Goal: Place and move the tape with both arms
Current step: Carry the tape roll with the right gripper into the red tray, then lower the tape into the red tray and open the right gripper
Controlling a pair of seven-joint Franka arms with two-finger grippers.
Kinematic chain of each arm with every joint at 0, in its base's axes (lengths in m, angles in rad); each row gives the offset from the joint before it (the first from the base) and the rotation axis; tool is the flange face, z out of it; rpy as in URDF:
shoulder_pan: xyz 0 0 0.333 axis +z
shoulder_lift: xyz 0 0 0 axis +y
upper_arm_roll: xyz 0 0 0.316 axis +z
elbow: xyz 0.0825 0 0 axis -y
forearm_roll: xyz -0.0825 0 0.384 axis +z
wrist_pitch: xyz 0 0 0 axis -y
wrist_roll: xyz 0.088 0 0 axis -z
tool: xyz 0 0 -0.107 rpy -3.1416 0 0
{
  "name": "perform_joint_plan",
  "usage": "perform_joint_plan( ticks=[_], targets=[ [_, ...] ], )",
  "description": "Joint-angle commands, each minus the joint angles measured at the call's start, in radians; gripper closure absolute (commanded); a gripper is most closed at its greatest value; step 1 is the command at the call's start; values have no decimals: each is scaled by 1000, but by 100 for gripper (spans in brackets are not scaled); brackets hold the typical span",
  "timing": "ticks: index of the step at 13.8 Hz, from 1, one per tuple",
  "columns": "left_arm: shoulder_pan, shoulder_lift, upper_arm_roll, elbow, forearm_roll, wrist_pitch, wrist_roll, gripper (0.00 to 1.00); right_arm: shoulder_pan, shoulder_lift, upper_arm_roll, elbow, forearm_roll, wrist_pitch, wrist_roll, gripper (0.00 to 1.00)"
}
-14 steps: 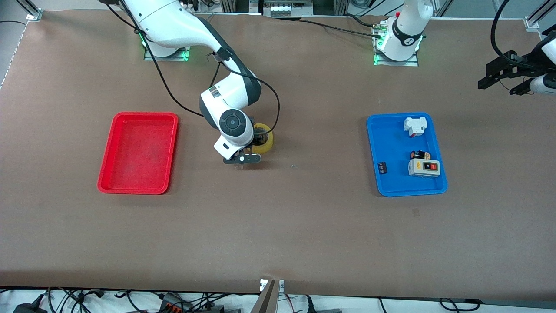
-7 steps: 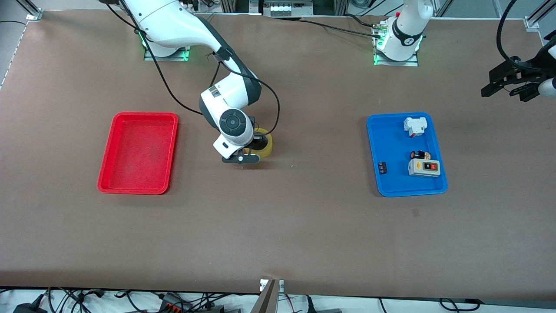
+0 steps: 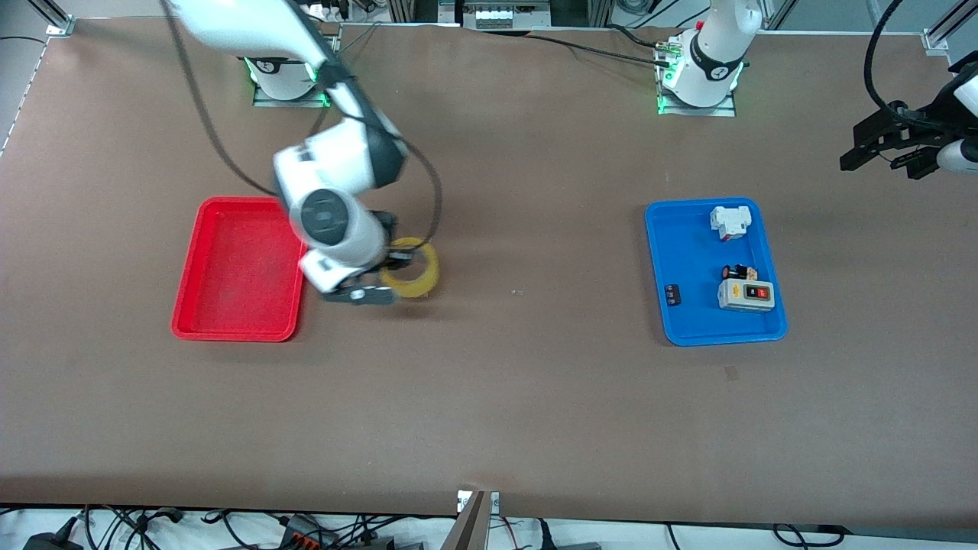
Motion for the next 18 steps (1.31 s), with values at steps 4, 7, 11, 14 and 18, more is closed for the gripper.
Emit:
perform_joint_plan(
  ticks=[4,7,11,14,18],
  targets=[
    [1,-19,-6,-13,-12,4,-16,0,-375,-47,18,-112,-59,-55,-388,100],
    [1,-20,-16,-12,-12,4,-16,0,-413,-71,-1,-244,-110,70,-411,100],
    [1,-22,-14,-10,-12,5,-16,0,-436,-79,-1,-353,-109,178,-455,100],
    [1,-22,-14,-10,-12,4,-16,0,-442,-99,-2,-425,-113,253,-460,98],
    [21,-22,-28,-10,-12,5,-16,0,-444,-96,-8,-428,-138,258,-460,92]
  ],
)
